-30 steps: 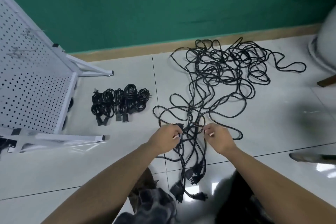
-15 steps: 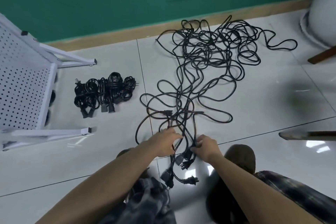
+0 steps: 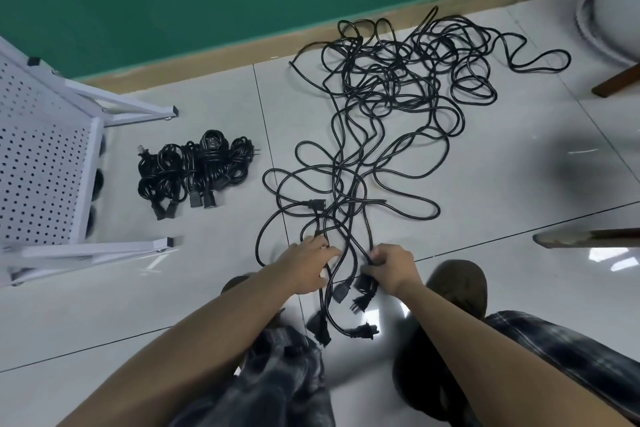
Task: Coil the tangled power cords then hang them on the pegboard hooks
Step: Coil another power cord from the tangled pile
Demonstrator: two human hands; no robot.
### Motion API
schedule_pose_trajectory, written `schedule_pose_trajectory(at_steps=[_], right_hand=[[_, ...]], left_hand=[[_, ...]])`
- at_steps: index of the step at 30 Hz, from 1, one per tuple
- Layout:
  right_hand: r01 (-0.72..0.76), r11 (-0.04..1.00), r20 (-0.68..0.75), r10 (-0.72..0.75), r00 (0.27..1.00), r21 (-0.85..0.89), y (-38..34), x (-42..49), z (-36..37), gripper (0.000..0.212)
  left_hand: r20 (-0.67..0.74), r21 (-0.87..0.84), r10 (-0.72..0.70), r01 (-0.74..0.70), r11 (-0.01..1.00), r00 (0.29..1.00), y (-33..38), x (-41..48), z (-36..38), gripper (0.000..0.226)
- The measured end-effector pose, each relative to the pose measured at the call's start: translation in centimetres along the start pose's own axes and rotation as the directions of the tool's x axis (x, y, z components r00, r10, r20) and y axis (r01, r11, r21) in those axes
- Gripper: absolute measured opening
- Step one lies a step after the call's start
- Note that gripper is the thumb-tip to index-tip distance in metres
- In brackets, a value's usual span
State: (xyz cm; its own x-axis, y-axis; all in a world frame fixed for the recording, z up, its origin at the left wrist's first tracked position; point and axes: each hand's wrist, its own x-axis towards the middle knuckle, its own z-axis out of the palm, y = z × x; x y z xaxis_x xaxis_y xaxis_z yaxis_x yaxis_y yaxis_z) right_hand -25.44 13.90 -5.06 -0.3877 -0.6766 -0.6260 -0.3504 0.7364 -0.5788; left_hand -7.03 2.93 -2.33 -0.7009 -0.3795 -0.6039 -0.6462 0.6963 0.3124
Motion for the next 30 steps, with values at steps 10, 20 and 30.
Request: schedule_pose_trajectory(at_steps=[10, 20, 30], right_hand=[[0.227, 0.931, 0.246, -0.158, 0.956, -0.285, 0.6, 0.2, 0.4, 0.048], [0.239, 0.877, 0.193, -0.172, 0.966, -0.416, 0.2, -0.6, -0.5, 0.053], [0.306, 0.647, 0.141, -0.295, 0.945, -0.698, 1.9, -0.8, -0.7, 0.065]], left_hand=[[-0.061, -0.127, -0.059, 0.050, 0.991, 0.996, 0.6, 0.1, 0.3, 0.068], [-0.075, -0.146, -0.071, 0.060, 0.988, 0.995, 0.3, 0.0, -0.1, 0.055], [-0.080, -0.177, -0.078, 0.063, 0.982, 0.994, 0.5, 0.1, 0.2, 0.051]])
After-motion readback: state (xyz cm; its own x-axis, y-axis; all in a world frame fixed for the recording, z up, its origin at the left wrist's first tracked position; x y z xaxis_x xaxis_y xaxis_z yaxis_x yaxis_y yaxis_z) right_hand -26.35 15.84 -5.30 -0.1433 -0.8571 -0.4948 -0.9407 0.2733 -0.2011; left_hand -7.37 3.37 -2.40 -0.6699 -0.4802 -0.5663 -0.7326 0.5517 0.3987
